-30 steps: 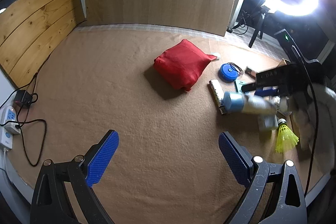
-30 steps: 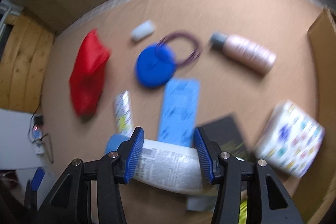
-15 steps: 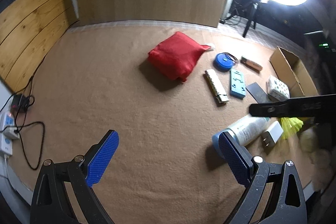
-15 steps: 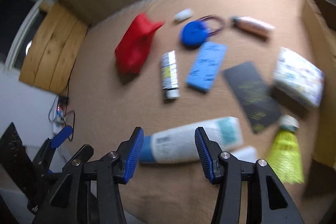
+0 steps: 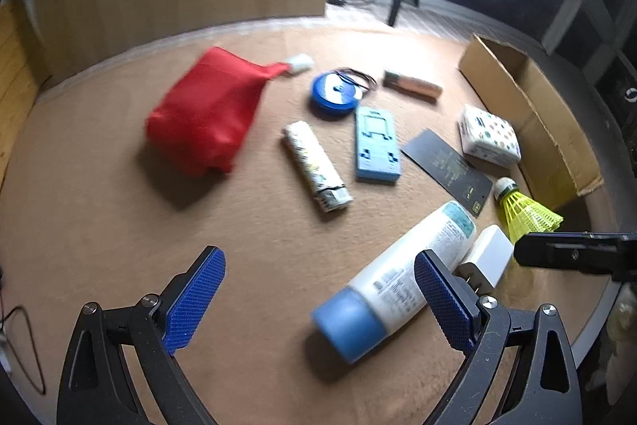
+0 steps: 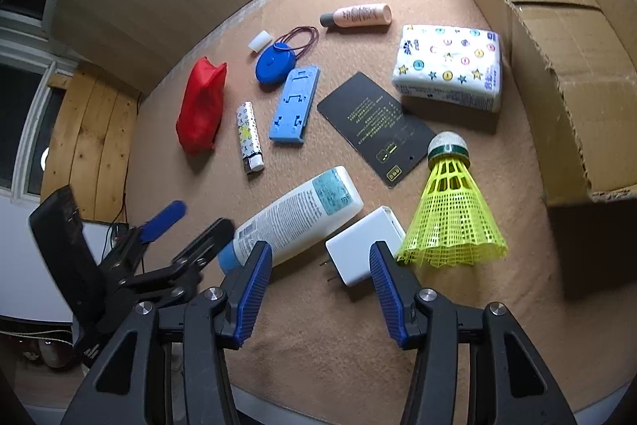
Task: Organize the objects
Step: 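Move the right tool toward the white-and-blue lotion tube, then close the right gripper on the lotion tube and lift it, then carry the lotion tube into the cardboard box and open the right gripper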
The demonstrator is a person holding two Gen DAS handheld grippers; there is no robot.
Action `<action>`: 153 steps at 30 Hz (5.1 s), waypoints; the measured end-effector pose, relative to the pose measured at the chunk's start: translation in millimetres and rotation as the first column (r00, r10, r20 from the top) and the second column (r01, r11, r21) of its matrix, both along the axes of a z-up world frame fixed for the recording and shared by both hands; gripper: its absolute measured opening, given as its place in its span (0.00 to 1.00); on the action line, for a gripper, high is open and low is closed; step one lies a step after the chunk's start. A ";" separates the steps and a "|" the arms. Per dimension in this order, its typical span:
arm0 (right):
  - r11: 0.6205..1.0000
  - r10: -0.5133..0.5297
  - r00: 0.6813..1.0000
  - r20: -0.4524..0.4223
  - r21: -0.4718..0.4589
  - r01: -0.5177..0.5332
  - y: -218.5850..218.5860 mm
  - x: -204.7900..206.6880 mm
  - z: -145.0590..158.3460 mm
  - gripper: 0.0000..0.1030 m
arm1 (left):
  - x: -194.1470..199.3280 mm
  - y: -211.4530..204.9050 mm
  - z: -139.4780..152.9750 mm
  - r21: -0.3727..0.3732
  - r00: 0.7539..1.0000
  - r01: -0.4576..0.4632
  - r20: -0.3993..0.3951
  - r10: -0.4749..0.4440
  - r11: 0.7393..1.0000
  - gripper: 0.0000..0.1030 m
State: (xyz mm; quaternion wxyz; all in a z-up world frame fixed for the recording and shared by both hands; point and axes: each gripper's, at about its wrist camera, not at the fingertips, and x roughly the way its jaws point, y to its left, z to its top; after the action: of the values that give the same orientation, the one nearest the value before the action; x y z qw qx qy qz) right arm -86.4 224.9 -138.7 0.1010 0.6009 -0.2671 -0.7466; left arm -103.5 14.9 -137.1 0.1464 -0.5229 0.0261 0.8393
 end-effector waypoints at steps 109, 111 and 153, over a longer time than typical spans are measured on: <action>0.991 0.133 0.976 -0.169 0.018 -0.132 8.3 -9.4 45.5 0.35 | 16.8 77.9 29.6 0.270 0.998 0.029 0.054 -0.045 0.962 0.49; 0.992 0.123 0.977 -0.175 0.021 -0.121 16.1 -9.4 49.4 0.35 | 14.4 99.0 38.5 0.279 0.997 0.058 0.037 -0.071 0.959 0.49; 0.983 -0.088 0.960 -0.267 0.130 0.126 183.7 4.5 63.9 0.57 | -12.5 247.9 53.9 0.229 0.986 0.169 -0.045 -0.163 0.959 0.61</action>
State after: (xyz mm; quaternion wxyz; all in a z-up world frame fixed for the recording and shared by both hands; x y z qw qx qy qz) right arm -81.9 408.6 -74.8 0.0503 0.4881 -0.2284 -0.8409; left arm -115.9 262.8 -83.2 0.2759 -0.4875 -0.0263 0.8280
